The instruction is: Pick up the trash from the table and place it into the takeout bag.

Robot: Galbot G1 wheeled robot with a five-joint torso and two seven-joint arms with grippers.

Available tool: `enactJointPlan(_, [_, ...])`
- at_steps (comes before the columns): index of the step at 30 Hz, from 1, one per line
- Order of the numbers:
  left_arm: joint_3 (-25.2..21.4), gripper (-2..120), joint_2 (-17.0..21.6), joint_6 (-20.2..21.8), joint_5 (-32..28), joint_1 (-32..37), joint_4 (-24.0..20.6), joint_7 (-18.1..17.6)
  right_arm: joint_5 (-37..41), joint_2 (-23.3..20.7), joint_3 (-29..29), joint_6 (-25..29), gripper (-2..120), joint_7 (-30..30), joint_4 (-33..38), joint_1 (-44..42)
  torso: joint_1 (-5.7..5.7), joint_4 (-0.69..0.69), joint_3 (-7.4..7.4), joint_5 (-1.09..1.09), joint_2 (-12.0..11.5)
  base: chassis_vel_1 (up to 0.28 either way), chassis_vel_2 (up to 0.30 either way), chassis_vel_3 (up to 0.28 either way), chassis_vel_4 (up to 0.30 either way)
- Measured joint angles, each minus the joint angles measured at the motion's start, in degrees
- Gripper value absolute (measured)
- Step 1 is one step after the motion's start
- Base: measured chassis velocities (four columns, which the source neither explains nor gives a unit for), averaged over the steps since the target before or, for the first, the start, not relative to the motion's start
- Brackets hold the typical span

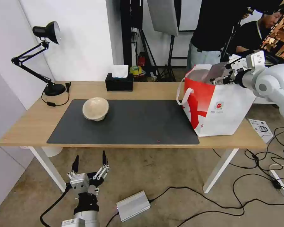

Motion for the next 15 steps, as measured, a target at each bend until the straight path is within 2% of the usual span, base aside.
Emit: enactJointPlan(15, [-0.2,100,0.5,-0.1,0.1,0.4,-0.7,0.0,-0.1,-0.6,1.0,0.0,100,0.2,1.3,-0.4,0.0,0.0,0.0,0.0,0.0,0.0,0.0,0.0,0.0])
